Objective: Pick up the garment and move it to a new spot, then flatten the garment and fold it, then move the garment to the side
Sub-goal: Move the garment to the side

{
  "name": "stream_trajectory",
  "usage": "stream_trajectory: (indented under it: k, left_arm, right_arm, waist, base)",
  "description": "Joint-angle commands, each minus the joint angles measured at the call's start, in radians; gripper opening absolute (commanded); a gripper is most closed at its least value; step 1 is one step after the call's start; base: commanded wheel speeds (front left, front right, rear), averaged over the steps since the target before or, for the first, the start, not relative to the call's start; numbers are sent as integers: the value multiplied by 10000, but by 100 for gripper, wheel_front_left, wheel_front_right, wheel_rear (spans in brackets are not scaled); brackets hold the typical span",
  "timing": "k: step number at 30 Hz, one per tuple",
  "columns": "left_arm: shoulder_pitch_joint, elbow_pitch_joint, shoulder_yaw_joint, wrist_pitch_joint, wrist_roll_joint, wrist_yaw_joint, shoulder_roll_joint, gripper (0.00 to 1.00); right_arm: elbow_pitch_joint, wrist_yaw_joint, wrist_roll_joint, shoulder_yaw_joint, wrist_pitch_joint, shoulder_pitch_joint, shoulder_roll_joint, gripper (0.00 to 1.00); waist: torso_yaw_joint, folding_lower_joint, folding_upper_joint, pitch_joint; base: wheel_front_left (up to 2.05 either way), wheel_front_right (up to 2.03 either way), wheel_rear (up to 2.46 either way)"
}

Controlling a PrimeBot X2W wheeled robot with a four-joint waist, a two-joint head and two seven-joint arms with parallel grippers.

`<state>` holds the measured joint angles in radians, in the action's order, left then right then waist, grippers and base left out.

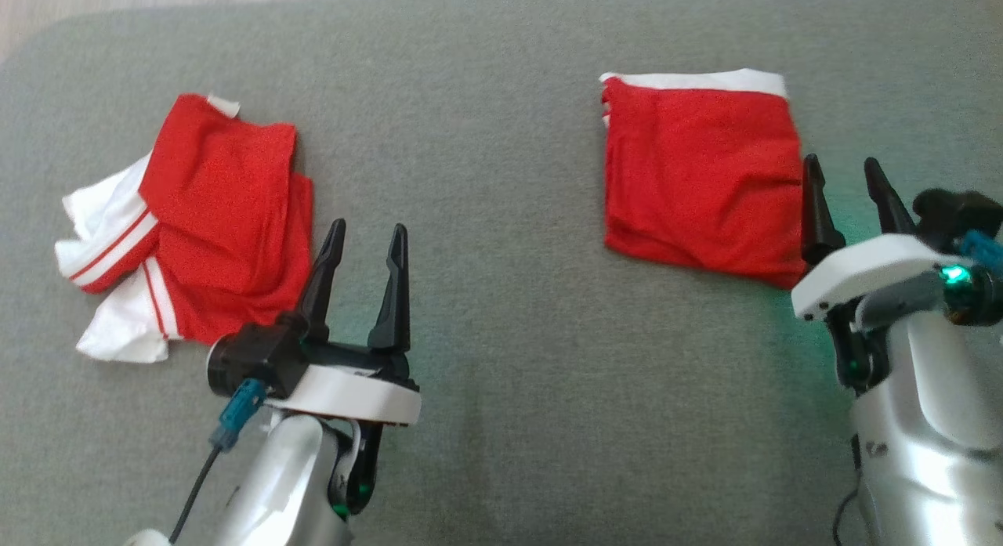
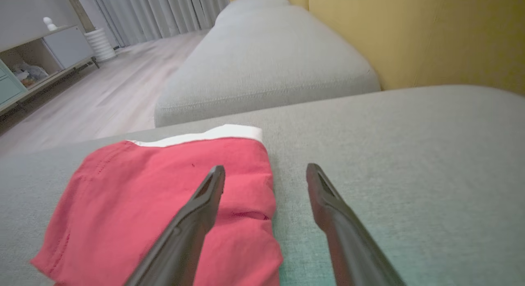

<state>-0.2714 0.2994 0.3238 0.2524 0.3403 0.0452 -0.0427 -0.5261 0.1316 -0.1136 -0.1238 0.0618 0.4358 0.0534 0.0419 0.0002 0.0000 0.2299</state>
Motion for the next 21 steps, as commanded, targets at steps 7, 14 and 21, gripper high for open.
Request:
stream_trajectory:
  k: [7,14,21]
  left_arm:
    - [-558,-285,-107,94,5,44,-76,100]
    - [-642,-268,-113,94,15,13,-76,100]
    - [-593,-243,-255,94,-20,-36,-76,100]
  right_arm:
    - [-1496,-9,-401,-161,-1234,1283,-17,100]
    - [-2824,-9,-49,338,-1508,1837,252,0]
    - [-2921,-9,843,1781,-623,2210,1490,0]
  waist:
    - [565,-2,0,584]
    - [684,-2,0,657]
    - [355,-2,0,428]
  base:
    - [0,0,0]
    - [0,0,0]
    - [0,0,0]
